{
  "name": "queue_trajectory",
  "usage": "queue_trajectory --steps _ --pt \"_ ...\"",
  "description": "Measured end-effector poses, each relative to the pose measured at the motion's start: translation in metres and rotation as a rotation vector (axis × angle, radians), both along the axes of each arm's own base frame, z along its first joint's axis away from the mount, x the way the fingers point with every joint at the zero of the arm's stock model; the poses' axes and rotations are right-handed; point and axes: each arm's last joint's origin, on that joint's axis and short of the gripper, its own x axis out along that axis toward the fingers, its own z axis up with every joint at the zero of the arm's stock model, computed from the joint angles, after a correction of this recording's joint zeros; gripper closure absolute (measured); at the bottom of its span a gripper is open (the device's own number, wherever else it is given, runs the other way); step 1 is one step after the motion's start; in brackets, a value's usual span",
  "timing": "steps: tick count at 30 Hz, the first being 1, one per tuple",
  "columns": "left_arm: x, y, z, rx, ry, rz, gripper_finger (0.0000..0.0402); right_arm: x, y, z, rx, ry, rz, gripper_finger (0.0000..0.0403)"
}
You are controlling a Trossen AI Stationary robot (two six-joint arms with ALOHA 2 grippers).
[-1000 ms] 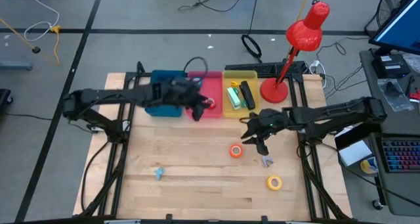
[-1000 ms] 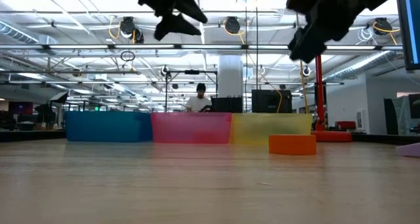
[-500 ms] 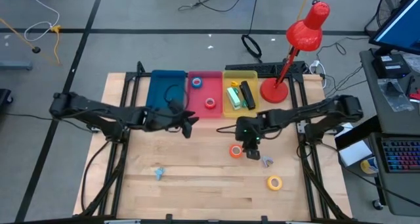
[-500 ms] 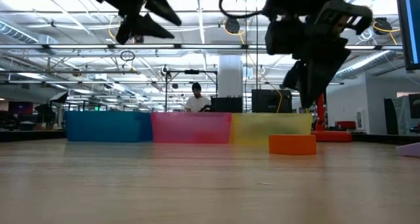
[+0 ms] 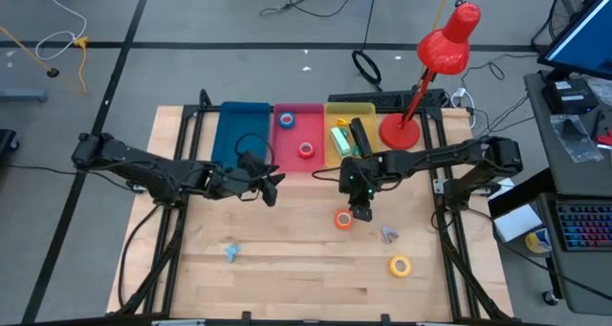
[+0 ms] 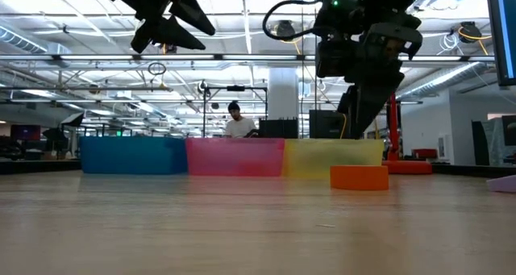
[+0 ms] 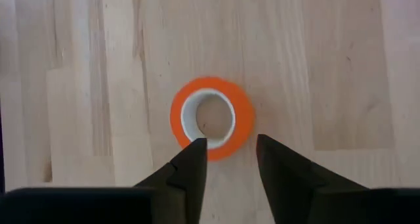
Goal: Pick and place Stapler, Stapler remover, tape
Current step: Put the orange tape into the pink bin
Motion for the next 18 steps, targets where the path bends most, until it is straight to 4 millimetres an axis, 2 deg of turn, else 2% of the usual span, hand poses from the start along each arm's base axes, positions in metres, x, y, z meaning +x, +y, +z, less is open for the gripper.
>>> queue_trajectory --steps 8,18 --pt "0.0 0.0 -0.001 0.009 0.013 -0.003 0.0224 0.006 -0.001 0.003 -0.04 -0.068 -0.02 0.0206" --pt "-0.001 0.0 -0.001 0.016 0.022 -0.007 0.0224 -0.002 0.002 -0.017 -0.028 -0.04 -0.058 0.0188"
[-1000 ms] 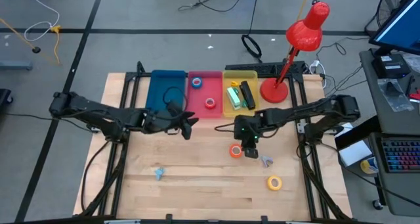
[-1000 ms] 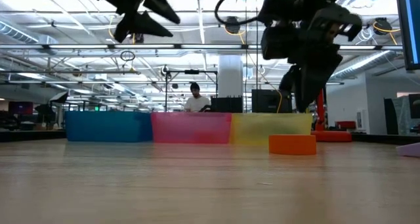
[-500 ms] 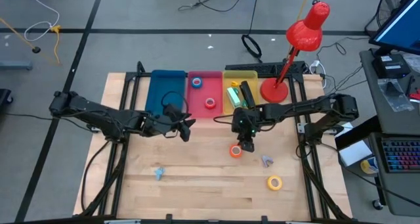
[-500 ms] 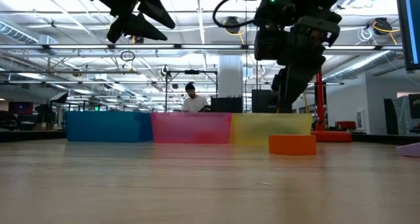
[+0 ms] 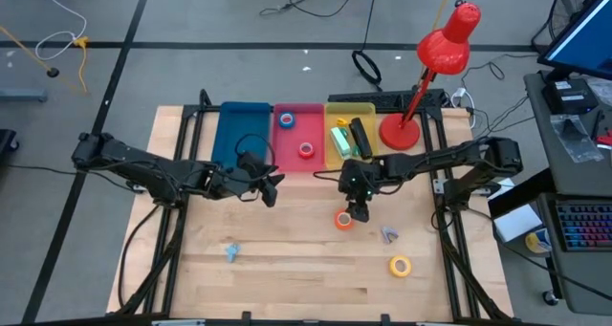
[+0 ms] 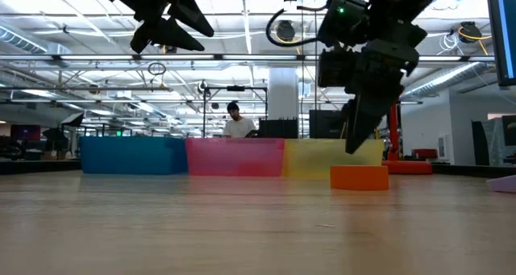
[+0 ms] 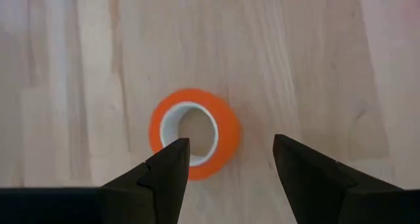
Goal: Pick and place Stapler, Stapler remover, tape
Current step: Put the orange tape into the pink bin
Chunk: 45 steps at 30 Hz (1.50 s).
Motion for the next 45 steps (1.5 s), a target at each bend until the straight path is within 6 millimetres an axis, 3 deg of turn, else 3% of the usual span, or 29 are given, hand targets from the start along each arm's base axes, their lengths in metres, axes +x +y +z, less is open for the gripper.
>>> queue_trajectory --steps 10,20,25,31,39,45 --pt "0.0 0.0 0.0 0.006 0.003 -0.003 0.0224 0.002 0.008 -0.016 -0.002 -0.046 0.012 0.0186" --pt "0.0 0.0 0.0 0.006 0.003 -0.003 0.0224 0.011 0.012 -0.057 -0.012 0.091 0.02 0.0187" --pt "0.0 0.0 0.0 0.007 0.004 -0.003 0.0224 0.011 0.012 -0.06 -0.014 0.103 0.017 0.0202" --pt "0.0 0.0 0.0 0.008 0.004 -0.003 0.0224 0.011 0.01 -0.044 -0.035 0.015 0.003 0.0261" --pt "0.0 0.0 0.0 0.008 0.003 -0.003 0.0224 0.011 0.001 -0.003 -0.042 -0.188 -0.031 0.0389" --pt "0.0 0.0 0.0 0.007 0.001 -0.005 0.0224 0.007 -0.012 0.03 -0.011 -0.327 -0.094 0.0398"
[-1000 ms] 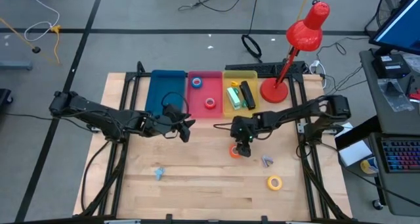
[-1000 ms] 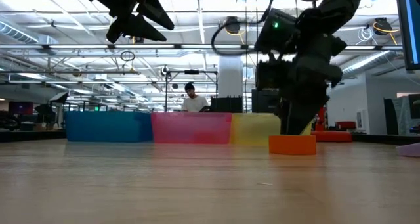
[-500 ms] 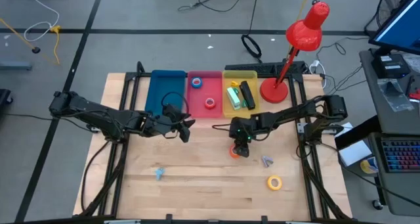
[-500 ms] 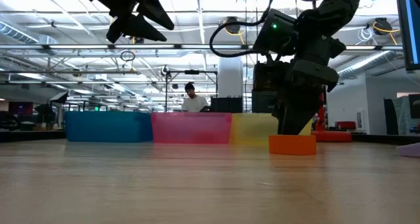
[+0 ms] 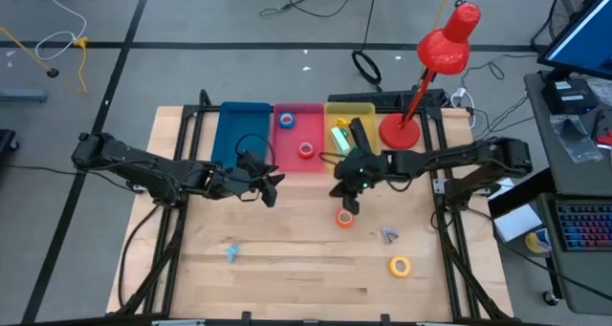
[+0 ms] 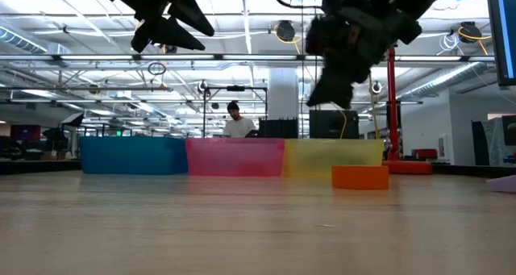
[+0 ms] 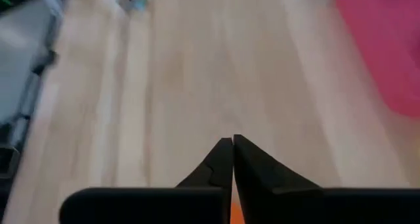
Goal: Pick and place Stapler, Stapler remover, tape
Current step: Put the orange tape into the pink bin
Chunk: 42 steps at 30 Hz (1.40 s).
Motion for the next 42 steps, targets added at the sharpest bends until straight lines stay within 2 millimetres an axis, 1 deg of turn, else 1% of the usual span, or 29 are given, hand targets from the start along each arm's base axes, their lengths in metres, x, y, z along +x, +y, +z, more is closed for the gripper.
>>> queue_trajectory --steps 3,6,9,14,18,21,24,27,32,35,38,42 --pt "0.0 0.0 0.0 -0.002 0.002 -0.007 0.0224 -0.003 -0.003 0.0 -0.002 0.009 0.018 0.0399" --pt "0.0 0.0 0.0 -0.002 0.004 -0.008 0.0224 -0.008 -0.002 -0.001 0.0 0.047 0.032 0.0381" --pt "0.0 0.0 -0.001 0.001 0.01 -0.009 0.0224 -0.012 -0.001 -0.006 -0.006 0.115 0.044 0.0348" --pt "0.0 0.0 -0.001 0.004 0.014 -0.012 0.0224 -0.016 0.0 -0.015 0.002 0.203 0.054 0.0274" --pt "0.0 0.0 -0.001 0.003 0.014 -0.013 0.0224 -0.011 0.005 -0.028 0.003 0.253 0.078 0.0219" --pt "0.0 0.0 -0.001 0.003 0.013 -0.013 0.0224 -0.007 0.008 -0.041 0.007 0.298 0.09 0.0186" --pt "0.0 0.0 -0.001 0.003 0.013 -0.013 0.0224 -0.004 0.008 -0.054 0.01 0.346 0.088 0.0163" --pt "0.0 0.0 -0.001 0.002 0.013 -0.013 0.0224 -0.003 0.008 -0.065 0.011 0.388 0.086 0.0151" --pt "0.0 0.0 -0.001 0.002 0.012 -0.013 0.0224 0.001 0.008 -0.079 -0.001 0.434 0.081 0.0149" --pt "0.0 0.0 -0.001 0.002 0.012 -0.012 0.0224 0.001 0.008 -0.084 0.004 0.457 0.059 0.0165" --pt "0.0 0.0 -0.001 0.002 0.012 -0.012 0.0224 0.001 0.007 -0.085 -0.038 0.466 0.017 0.0203" --pt "0.0 0.0 -0.001 0.002 0.012 -0.009 0.0224 0.002 0.005 -0.085 -0.075 0.465 0.005 0.0279"
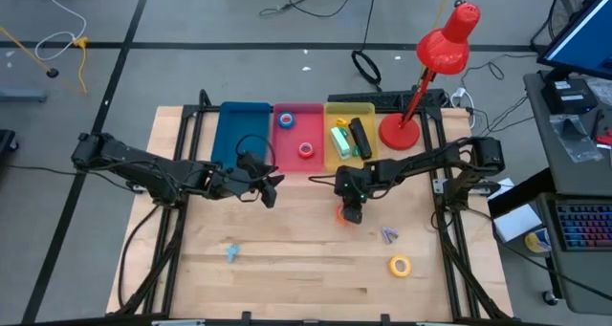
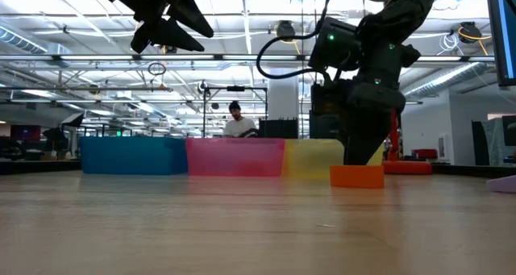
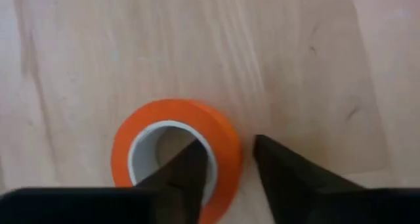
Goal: Pick and place Stapler, Stapler remover, tape
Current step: Put the orange tape into the pink bin
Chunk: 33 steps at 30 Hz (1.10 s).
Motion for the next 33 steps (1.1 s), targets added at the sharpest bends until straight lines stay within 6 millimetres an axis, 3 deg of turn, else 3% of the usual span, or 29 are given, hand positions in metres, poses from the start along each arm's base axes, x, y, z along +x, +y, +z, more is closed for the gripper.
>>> queue_trajectory --steps 5,10,17,21,23,30,33 --pt "0.0 0.0 0.0 -0.001 0.0 0.001 0.0224 0.0 0.0 0.0 -0.014 -0.001 0.033 0.037" --pt "0.0 0.0 0.0 -0.001 -0.001 0.001 0.0224 0.002 -0.004 0.024 -0.03 -0.046 0.041 0.0371" --pt "0.0 0.0 0.0 0.002 0.001 0.0 0.0224 0.021 -0.025 0.123 -0.173 -0.366 0.042 0.0371" --pt "0.0 0.0 0.0 0.002 0.0 0.0 0.0224 0.031 -0.053 0.174 -0.361 -0.512 0.005 0.0371" --pt "0.0 0.0 0.0 0.005 0.002 -0.001 0.0224 0.036 -0.069 0.189 -0.414 -0.551 -0.025 0.0371" --pt "0.0 0.0 0.0 0.014 0.003 -0.007 0.0224 0.063 -0.115 0.2 -0.491 -0.595 -0.092 0.0371" --pt "0.0 0.0 0.0 0.018 0.004 -0.009 0.0224 0.078 -0.133 0.187 -0.504 -0.566 -0.101 0.0371"
